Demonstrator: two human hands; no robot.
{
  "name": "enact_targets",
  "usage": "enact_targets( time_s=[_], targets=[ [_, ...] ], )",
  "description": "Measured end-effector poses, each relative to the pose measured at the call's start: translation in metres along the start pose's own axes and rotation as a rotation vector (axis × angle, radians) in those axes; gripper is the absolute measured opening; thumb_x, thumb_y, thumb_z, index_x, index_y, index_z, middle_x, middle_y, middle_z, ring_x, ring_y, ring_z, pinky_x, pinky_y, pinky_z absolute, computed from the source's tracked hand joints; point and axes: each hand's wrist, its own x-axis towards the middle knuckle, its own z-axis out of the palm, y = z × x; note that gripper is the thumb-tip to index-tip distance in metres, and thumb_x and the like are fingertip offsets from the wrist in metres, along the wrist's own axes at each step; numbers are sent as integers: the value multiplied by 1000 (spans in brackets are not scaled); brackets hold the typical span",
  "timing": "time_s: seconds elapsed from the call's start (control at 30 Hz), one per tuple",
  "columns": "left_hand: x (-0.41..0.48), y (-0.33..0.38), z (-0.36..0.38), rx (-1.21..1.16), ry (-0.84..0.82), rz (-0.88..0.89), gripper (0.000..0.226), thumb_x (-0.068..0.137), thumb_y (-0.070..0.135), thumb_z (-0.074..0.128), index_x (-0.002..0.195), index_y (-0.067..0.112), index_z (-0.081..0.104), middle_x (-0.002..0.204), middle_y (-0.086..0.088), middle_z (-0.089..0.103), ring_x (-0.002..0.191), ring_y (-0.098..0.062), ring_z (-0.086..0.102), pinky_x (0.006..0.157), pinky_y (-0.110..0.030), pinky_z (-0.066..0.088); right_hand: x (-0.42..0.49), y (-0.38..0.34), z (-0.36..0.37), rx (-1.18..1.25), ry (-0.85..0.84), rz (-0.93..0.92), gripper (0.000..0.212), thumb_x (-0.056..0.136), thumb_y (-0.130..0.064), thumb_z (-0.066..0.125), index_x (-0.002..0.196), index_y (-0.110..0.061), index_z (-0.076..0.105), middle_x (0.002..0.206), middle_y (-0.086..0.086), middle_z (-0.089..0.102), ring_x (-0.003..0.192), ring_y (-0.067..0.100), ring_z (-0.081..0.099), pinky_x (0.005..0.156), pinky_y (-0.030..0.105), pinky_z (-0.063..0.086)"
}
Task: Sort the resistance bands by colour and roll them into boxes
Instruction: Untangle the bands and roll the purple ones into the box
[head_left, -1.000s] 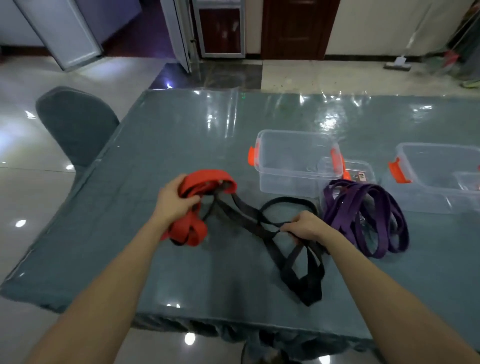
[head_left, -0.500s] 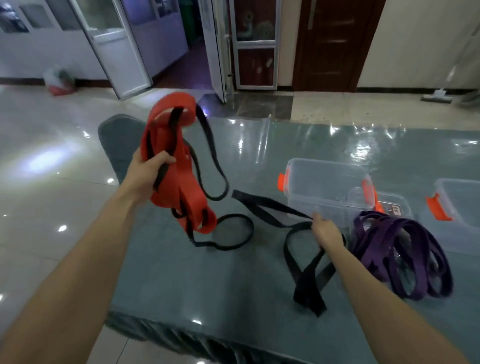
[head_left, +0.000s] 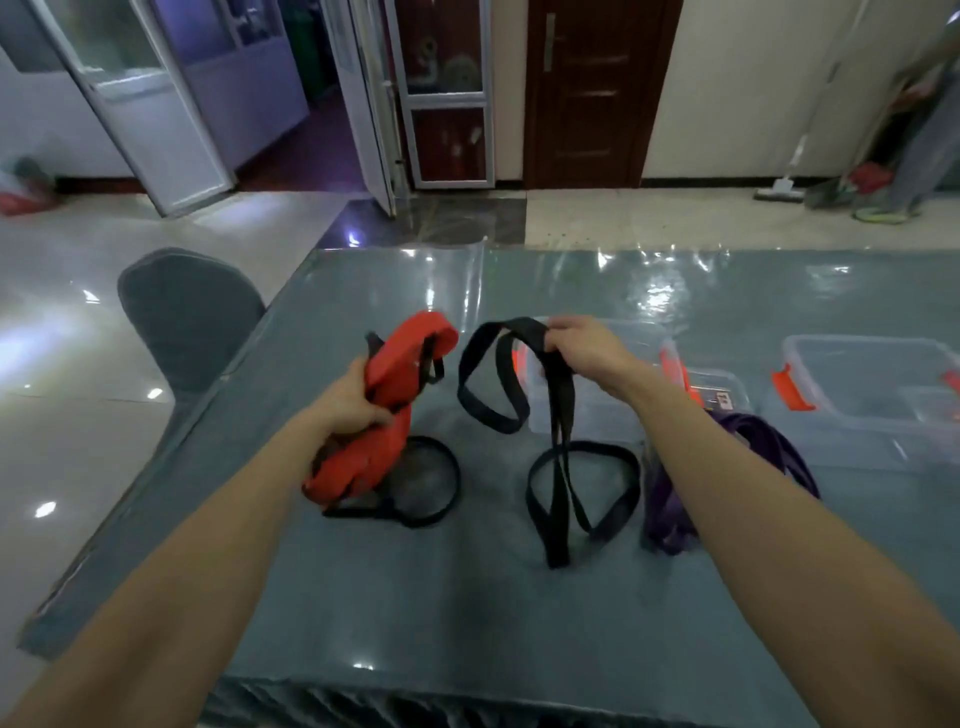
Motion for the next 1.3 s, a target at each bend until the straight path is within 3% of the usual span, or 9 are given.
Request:
enact_targets(
  time_s=[0.07,0.13,0.23,0.4,0.57,0.7,0.83,1.1,1.3],
  targets=[
    [1,-6,33,350,-241,-140,131,88,49,88,172,13,-6,177,-30,5,165,-47,5,133,-55,19,2,-19,-15,-44,-37,8,24,92,-2,57,103,4,77,81,11,74,75,24,73,86,47,63],
    [2,-3,48,310,-231,-96,130,90,55,84,172,11,-6,179,-26,-5,167,-44,-6,134,-55,13,1,-36,-31,22,27,-51,19,99,-1,62,106,-4,79,93,9,80,86,23,77,88,40,65],
    [2,20,43,108,-80,73,113,93,47,83,173,11,11,179,-21,9,166,-35,14,133,-46,22,-10,-49,-54,394,91,-170,25,104,-9,67,130,-8,67,88,13,78,73,22,76,73,34,64],
    [-8,82,17,-183,146,413,97,89,27,89,168,18,32,170,-9,39,155,-21,39,125,-30,30,-16,-65,-72,-70,76,-92,50,102,-18,74,144,-9,49,93,15,71,67,21,63,74,38,57],
    [-30,171,-26,-285,42,678,117,70,53,96,166,37,31,170,11,39,152,-5,35,122,-31,31,-28,-119,-95,-145,-89,-184,53,100,-22,77,144,-16,47,91,13,78,64,16,69,65,30,62],
    [-38,218,-50,-346,3,802,24,98,23,78,122,21,78,116,5,81,116,-14,74,113,-43,54,-39,-128,-101,-49,11,-324,58,91,-52,81,132,-17,61,88,8,80,66,18,74,61,30,61],
    [-45,223,-78,-502,109,880,21,92,8,69,82,25,75,75,7,76,77,-11,78,78,-24,62,-49,-69,-64,236,13,-298,90,62,-65,96,133,-25,59,104,3,82,95,23,81,81,33,64],
    [-41,156,-151,-541,435,656,16,87,18,76,79,30,82,72,1,78,75,-21,82,78,-31,66,-12,-35,-27,94,24,-293,23,90,-20,85,97,-2,74,69,1,74,67,18,74,83,43,61],
    [-30,75,-114,33,6,384,16,88,28,91,92,16,81,82,1,83,84,-13,81,100,-40,60,-19,-120,-100,-71,-50,-352,32,74,-18,98,95,-11,76,70,0,67,57,10,58,60,28,56]
  ],
)
